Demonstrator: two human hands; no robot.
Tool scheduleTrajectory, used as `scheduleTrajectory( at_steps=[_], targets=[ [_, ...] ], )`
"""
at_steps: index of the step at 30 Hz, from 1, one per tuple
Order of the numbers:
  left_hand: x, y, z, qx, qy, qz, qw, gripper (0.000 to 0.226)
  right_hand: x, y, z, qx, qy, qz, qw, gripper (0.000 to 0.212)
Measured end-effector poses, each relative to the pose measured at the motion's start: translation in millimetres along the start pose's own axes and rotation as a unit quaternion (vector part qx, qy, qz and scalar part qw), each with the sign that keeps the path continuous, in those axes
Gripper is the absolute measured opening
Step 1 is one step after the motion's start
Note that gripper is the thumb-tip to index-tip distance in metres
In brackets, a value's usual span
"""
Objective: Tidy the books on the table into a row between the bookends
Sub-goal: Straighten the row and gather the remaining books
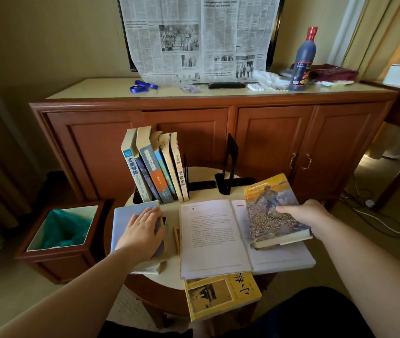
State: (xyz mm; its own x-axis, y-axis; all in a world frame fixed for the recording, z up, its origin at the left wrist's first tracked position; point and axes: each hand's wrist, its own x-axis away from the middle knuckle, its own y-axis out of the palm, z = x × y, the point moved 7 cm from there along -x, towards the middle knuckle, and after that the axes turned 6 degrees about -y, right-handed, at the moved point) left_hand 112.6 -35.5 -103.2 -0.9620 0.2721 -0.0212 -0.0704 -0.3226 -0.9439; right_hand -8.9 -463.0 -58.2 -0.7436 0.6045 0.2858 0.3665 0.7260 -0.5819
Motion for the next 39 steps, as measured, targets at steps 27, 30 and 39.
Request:
scheduleTrajectory(
  at_steps=[27, 30, 39],
  targets=[
    [18.6, -61.2, -61.2, 0.399, -0.355, -0.016, 0.845, 0.081, 112.4, 244.5, -145.1, 0.000, -0.226, -0.256, 0.940, 0.043],
    [23.6, -58.3, -83.7, 0.200, -0.365, -0.016, 0.909, 0.088, 102.4, 270.7, -141.5, 0.131, -0.253, -0.237, 0.929, 0.043],
    [-8.1, -66.2, -88.0, 0.101, -0.279, 0.014, 0.955, 0.090, 45.9, 272.5, -152.5, 0.065, -0.233, -0.138, 0.960, 0.075]
  ],
)
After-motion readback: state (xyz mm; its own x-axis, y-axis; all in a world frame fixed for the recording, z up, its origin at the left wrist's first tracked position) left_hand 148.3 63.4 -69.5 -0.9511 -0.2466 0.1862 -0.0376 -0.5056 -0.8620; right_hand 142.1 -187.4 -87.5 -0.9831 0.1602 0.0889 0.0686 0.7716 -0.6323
